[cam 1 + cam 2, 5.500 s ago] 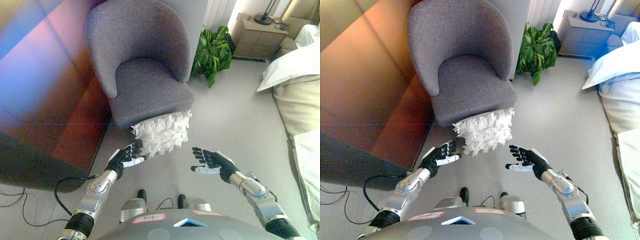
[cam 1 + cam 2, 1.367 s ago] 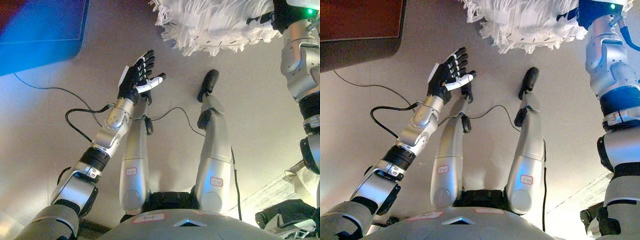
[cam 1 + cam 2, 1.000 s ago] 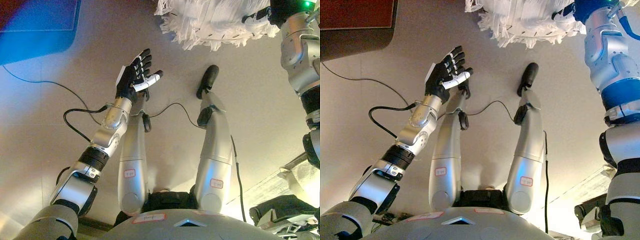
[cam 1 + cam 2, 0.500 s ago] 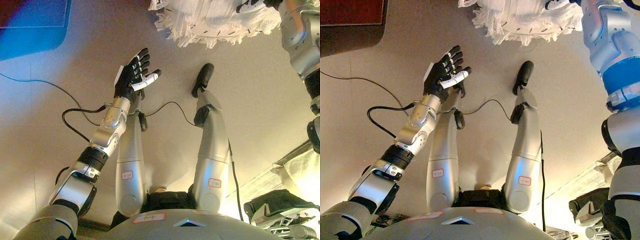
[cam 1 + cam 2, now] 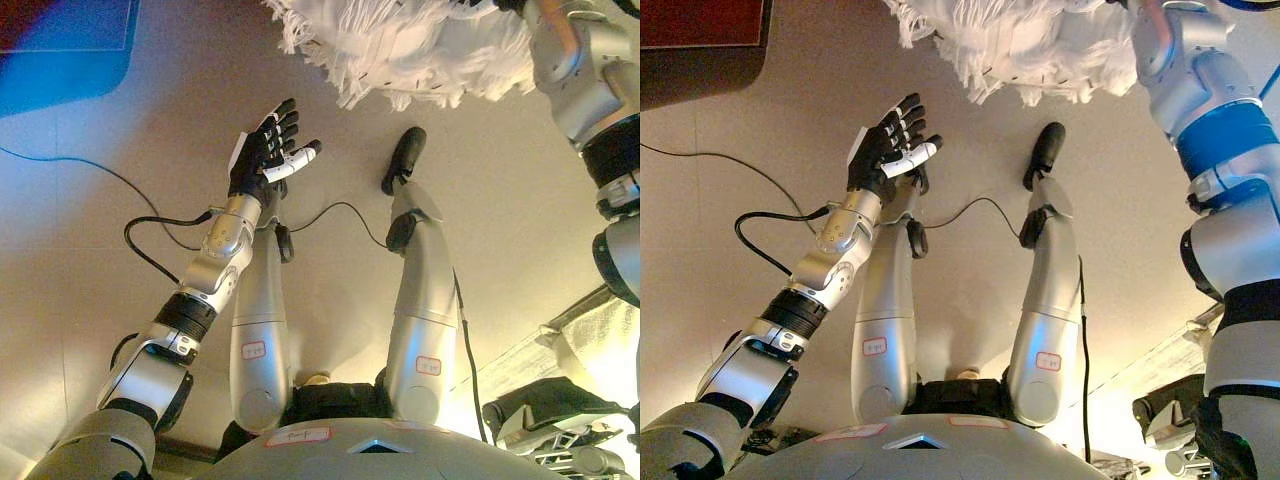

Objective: Pick up the pillow and put it on the sofa.

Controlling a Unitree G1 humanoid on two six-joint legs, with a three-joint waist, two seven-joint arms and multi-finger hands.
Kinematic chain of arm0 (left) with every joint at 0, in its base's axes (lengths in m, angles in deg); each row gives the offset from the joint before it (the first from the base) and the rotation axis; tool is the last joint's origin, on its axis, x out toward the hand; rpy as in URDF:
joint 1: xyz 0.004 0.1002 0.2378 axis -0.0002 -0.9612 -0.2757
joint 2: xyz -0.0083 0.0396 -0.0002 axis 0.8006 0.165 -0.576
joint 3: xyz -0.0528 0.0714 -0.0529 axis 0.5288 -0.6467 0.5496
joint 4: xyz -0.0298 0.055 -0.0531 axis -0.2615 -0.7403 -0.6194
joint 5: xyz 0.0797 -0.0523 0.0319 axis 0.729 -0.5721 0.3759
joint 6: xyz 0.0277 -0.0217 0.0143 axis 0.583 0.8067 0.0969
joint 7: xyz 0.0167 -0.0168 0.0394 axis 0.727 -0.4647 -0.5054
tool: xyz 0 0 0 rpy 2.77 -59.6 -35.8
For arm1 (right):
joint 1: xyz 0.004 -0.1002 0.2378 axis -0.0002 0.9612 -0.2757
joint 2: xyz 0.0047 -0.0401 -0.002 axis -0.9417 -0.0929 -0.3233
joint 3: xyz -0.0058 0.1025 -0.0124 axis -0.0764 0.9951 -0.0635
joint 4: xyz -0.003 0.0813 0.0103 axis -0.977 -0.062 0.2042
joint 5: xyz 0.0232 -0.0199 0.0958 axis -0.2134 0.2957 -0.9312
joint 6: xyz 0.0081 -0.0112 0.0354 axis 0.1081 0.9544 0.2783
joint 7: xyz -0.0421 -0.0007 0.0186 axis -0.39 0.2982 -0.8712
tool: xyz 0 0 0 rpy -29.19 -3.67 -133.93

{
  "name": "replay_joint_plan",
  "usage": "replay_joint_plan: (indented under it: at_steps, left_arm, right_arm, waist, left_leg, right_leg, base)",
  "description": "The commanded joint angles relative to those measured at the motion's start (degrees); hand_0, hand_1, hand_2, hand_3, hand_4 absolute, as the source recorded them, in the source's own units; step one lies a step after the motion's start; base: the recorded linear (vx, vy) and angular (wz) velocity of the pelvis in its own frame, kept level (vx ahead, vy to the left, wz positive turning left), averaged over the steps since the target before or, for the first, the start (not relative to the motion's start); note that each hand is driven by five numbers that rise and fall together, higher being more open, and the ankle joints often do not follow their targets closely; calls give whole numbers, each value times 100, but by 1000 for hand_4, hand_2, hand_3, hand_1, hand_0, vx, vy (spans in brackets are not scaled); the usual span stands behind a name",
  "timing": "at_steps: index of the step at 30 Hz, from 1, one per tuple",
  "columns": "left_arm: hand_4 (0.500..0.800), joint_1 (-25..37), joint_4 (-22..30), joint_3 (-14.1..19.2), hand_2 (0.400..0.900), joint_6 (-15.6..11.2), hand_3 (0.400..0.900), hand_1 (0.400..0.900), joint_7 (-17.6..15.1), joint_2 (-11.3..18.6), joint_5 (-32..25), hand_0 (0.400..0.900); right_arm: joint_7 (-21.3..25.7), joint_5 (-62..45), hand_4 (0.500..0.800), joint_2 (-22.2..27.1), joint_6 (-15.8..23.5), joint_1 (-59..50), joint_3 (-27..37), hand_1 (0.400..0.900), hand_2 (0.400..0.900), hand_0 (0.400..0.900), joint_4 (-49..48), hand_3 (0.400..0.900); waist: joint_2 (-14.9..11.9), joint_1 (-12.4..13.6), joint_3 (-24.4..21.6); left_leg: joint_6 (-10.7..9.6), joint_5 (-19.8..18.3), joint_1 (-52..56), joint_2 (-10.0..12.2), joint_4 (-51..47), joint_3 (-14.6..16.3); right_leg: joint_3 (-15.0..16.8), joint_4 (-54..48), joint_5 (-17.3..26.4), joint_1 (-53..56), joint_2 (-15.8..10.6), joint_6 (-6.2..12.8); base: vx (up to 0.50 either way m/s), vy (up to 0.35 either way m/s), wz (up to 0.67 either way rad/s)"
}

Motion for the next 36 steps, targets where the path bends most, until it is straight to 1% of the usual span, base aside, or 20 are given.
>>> replay_joint_plan:
  at_steps: [1,7,10,13,18,23,28,32,36]
  left_arm:
    - [800,-110,580,54,900,-202,900,900,-2,105,118,900]
    - [800,-90,529,54,900,-202,900,900,-18,76,98,900]
    - [800,-97,428,121,900,-199,900,900,-78,47,90,900]
    - [800,-134,283,252,900,-155,900,900,-234,-11,191,900]
    - [800,-165,154,478,900,-134,900,900,-412,-108,339,900]
    - [800,-211,35,644,900,-96,900,900,-516,-164,570,900]
    - [800,-279,-136,669,900,-61,900,900,-426,-127,852,900]
    - [800,-424,-160,651,900,-63,900,900,-244,-89,931,900]
    - [800,-662,-209,667,900,-20,900,900,-22,-68,1052,900]
  right_arm:
    - [245,-85,500,284,194,-821,-49,400,400,400,-502,400]
    - [279,-22,500,329,189,-708,89,400,400,400,-697,400]
    - [307,24,500,410,189,-601,178,400,400,400,-845,400]
    - [354,90,500,496,181,-356,398,400,400,400,-1107,400]
    - [478,323,500,634,173,200,948,400,400,400,-1798,400]
    - [649,584,500,828,225,1048,1711,400,400,400,-2549,400]
    - [778,803,500,959,339,1934,2435,400,400,400,-3206,400]
    - [829,807,500,997,506,2617,2988,400,400,400,-3762,400]
    - [688,731,500,919,635,3164,3298,400,400,400,-4138,400]
  waist:
    - [-119,169,-13]
    - [-107,140,-13]
    - [-107,128,-13]
    - [-120,115,-13]
    - [-141,56,-13]
    - [-157,-13,-13]
    - [-216,-73,-13]
    - [-272,-110,-19]
    - [-326,-145,-272]
  left_leg:
    - [-277,-500,189,138,-16,-59]
    - [-271,-498,240,146,-18,-28]
    - [-269,-497,293,142,-12,-6]
    - [-260,-504,398,131,-11,-8]
    - [-241,-509,725,132,-108,22]
    - [-201,-521,1294,100,-239,76]
    - [-159,-546,2099,58,-392,110]
    - [-96,-599,2916,12,-561,164]
    - [2,-585,3595,-54,-812,253]
  right_leg:
    - [47,471,-318,202,-60,583]
    - [64,473,-308,228,-58,600]
    - [82,474,-305,273,-54,607]
    - [88,464,-292,362,-66,615]
    - [99,325,-252,681,-74,645]
    - [74,136,-193,1248,-80,674]
    - [36,-153,-140,2120,-56,707]
    - [13,-488,-49,2990,-68,750]
    - [18,-888,166,3704,-94,810]
  base:
    - [0,0,0]
    - [-6,6,-3]
    - [-7,8,-3]
    - [-6,6,-4]
    - [-7,13,-5]
    - [0,25,-4]
    - [14,35,-6]
    - [34,57,-9]
    - [49,88,-12]
